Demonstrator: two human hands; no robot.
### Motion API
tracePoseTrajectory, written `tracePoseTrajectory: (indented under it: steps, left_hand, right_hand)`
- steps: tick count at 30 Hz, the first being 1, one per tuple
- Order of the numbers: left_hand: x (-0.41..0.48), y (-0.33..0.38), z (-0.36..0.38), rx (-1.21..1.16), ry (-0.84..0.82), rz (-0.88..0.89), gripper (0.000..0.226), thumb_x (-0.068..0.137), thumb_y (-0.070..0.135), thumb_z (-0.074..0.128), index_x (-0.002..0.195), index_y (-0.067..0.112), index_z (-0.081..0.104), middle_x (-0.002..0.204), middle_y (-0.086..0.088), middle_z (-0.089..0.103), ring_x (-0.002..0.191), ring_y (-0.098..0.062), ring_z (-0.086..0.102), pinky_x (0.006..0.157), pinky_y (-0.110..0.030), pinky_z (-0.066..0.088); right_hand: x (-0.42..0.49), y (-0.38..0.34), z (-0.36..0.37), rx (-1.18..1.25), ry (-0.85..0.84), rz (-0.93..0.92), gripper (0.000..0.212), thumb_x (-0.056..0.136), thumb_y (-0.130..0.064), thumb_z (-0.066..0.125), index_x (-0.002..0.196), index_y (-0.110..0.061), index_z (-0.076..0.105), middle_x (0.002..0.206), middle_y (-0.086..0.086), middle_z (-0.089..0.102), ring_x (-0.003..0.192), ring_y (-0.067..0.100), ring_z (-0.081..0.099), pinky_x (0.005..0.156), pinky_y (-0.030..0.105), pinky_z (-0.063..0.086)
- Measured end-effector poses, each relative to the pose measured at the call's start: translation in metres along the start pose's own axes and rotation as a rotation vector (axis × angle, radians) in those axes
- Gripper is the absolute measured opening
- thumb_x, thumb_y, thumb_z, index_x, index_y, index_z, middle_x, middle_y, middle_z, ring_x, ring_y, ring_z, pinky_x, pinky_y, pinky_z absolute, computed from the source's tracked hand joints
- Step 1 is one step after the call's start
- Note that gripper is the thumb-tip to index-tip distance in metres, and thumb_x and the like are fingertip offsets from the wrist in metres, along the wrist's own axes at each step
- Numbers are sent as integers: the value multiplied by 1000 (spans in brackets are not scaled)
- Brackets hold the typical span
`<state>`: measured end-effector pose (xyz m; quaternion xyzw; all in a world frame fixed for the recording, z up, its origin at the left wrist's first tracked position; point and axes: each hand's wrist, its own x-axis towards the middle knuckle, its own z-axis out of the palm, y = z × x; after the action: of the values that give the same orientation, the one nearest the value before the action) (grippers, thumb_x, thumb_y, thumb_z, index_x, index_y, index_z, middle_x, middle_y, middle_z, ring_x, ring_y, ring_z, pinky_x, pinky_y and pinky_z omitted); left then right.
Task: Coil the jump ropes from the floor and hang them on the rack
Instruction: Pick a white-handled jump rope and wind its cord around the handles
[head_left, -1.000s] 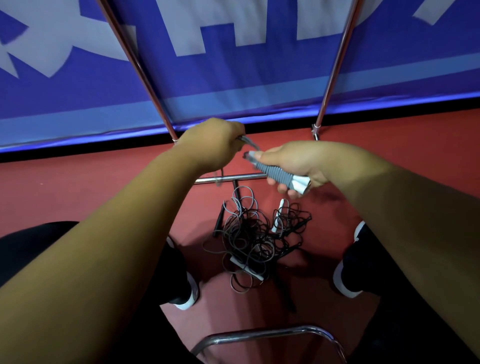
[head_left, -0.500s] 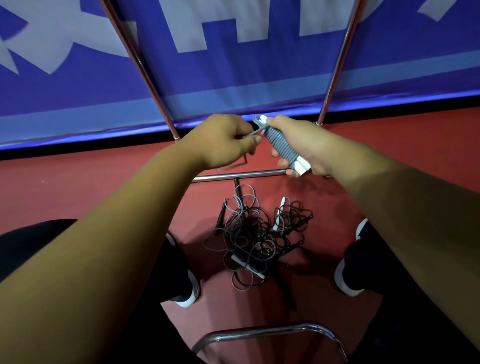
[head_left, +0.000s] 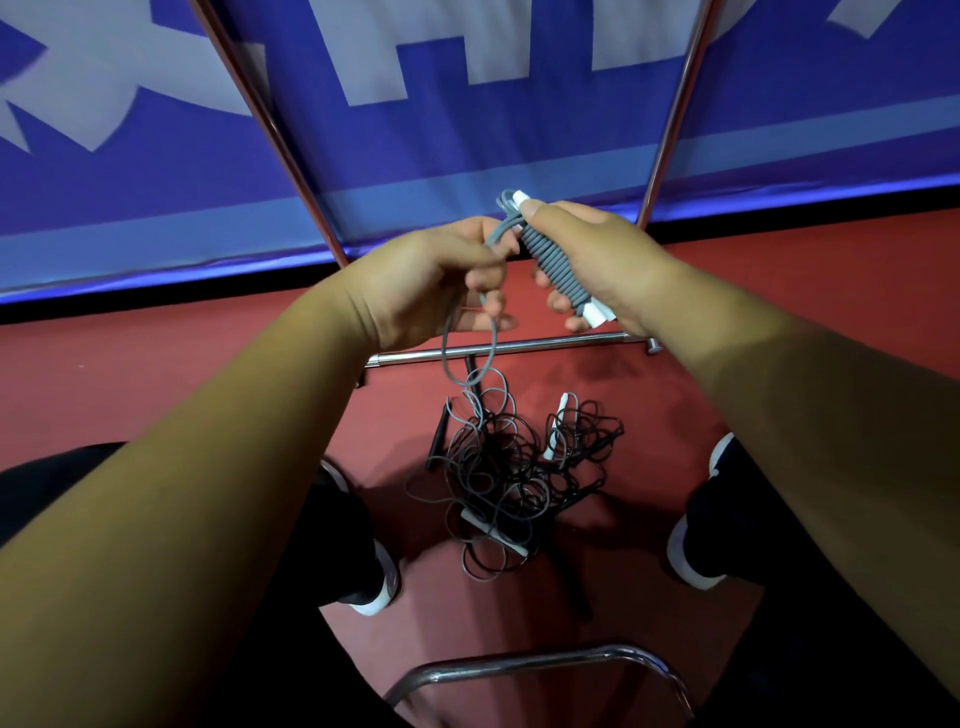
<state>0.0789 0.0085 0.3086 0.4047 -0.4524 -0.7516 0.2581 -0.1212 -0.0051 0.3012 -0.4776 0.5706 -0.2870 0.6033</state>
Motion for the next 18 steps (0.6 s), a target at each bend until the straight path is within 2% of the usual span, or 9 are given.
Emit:
tracePoseTrajectory:
  steps: [2, 3, 5, 6, 9, 11, 13, 15, 18]
  left_hand:
    - [2, -4, -5, 225, 13, 30, 24, 105, 23, 49, 123, 15, 64, 69, 1, 40, 63, -15, 39, 70, -33, 42]
    - [4, -5, -6, 317, 30, 40, 33, 109, 31, 46, 129, 14, 66, 70, 1, 39, 64, -15, 32, 66, -33, 32]
    - [4, -5, -8, 390, 69, 28, 48, 111, 46, 36, 133, 18, 69, 70, 1, 37, 67, -17, 26, 64, -35, 24]
    - [4, -4, -10, 400, 82, 39, 50, 111, 48, 35, 131, 18, 70, 70, 1, 35, 67, -19, 25, 64, -36, 24]
    - [0, -2, -17, 494, 65, 98, 37, 110, 39, 44, 122, 22, 74, 69, 1, 36, 66, -19, 27, 63, -35, 25]
    - [-2, 0, -21, 647, 98, 65, 31, 109, 41, 51, 117, 28, 77, 69, 1, 46, 66, -20, 32, 62, -32, 29]
    - [-3, 1, -20, 783, 166, 14, 24, 105, 41, 59, 112, 31, 80, 70, 1, 61, 64, -16, 44, 59, -24, 38]
    - [-2, -1, -19, 852, 202, -29, 19, 103, 37, 65, 109, 28, 81, 77, 2, 73, 62, -8, 57, 58, -19, 45]
    - [1, -5, -13, 835, 220, -127, 17, 101, 28, 69, 106, 16, 79, 74, 3, 76, 52, -6, 61, 49, -18, 48]
  right_hand:
    - [0, -1, -2, 14, -11, 13, 42, 95, -71, 61, 103, -30, 71, 82, 6, 61, 51, 19, 52, 52, 30, 49]
    - [-1, -1, -3, 11, -19, 19, 40, 96, -71, 61, 100, -32, 70, 81, 5, 61, 50, 19, 51, 52, 31, 49]
    - [-2, -2, -4, -11, -27, 32, 40, 96, -71, 59, 104, -33, 71, 82, 4, 61, 50, 18, 52, 52, 30, 50]
    - [-2, -2, -5, -25, -30, 36, 43, 97, -71, 58, 109, -33, 71, 82, 4, 62, 51, 18, 52, 52, 30, 50]
    - [-2, -2, -5, -58, -30, 29, 51, 97, -74, 55, 118, -29, 70, 84, 5, 63, 51, 17, 54, 53, 31, 51]
    - [-4, -1, -5, -78, -57, 30, 50, 96, -76, 55, 114, -32, 70, 84, 5, 64, 53, 17, 55, 54, 33, 53]
    - [-8, -1, -3, -103, -94, 41, 47, 94, -77, 58, 108, -34, 69, 84, 5, 65, 54, 17, 56, 56, 36, 56]
    - [-10, 1, 1, -123, -128, 57, 47, 94, -73, 61, 110, -30, 69, 81, 6, 66, 53, 18, 57, 57, 39, 59]
    - [-13, 0, 6, -153, -173, 78, 55, 98, -67, 60, 117, -17, 70, 75, 8, 66, 52, 22, 59, 54, 41, 60]
